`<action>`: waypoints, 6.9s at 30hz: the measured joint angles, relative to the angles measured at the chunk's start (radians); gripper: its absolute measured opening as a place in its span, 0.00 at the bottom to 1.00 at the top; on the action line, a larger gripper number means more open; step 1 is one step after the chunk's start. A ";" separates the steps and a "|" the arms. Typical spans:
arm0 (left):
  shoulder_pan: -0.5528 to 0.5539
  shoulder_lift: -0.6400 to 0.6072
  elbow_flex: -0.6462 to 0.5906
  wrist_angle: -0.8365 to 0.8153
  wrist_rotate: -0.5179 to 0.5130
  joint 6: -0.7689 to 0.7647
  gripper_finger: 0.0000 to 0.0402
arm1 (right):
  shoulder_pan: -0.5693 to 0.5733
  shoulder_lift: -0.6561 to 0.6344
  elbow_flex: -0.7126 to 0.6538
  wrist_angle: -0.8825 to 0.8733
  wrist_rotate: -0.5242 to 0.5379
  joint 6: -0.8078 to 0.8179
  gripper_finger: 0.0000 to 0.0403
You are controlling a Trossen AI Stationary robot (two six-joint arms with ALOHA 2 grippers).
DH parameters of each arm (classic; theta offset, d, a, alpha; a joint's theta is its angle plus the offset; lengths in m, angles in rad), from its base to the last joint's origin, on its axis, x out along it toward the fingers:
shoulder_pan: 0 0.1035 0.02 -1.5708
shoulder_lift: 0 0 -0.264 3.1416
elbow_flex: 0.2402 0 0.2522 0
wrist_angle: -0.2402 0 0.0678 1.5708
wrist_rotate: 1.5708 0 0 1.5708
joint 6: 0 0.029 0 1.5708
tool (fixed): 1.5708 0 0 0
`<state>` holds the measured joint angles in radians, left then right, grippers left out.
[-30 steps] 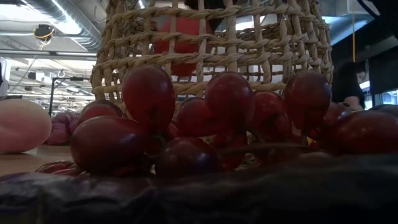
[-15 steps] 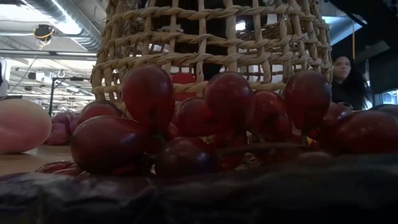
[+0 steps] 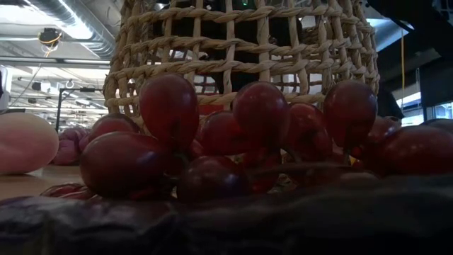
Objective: Build produce basket
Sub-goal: Put the red bell pepper into the brown basket, then put the yellow starfruit into the brown basket
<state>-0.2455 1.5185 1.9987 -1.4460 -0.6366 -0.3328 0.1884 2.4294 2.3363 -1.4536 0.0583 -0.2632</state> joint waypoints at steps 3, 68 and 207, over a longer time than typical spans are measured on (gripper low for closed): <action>0.000 0.000 0.000 0.000 0.000 0.000 0.17 | -0.001 0.000 0.000 0.001 0.000 -0.004 0.21; 0.036 -0.137 0.000 -0.125 0.098 -0.625 0.17 | 0.027 -0.874 -0.042 -0.116 0.216 0.324 0.28; 0.034 -0.130 0.000 -0.125 0.147 -0.520 0.17 | 0.037 -0.945 -0.689 0.621 0.275 0.718 0.03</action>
<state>-0.2115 1.3888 1.9987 -1.5707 -0.4896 -0.8532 0.2250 1.4845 1.6474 -0.8323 0.3333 0.4552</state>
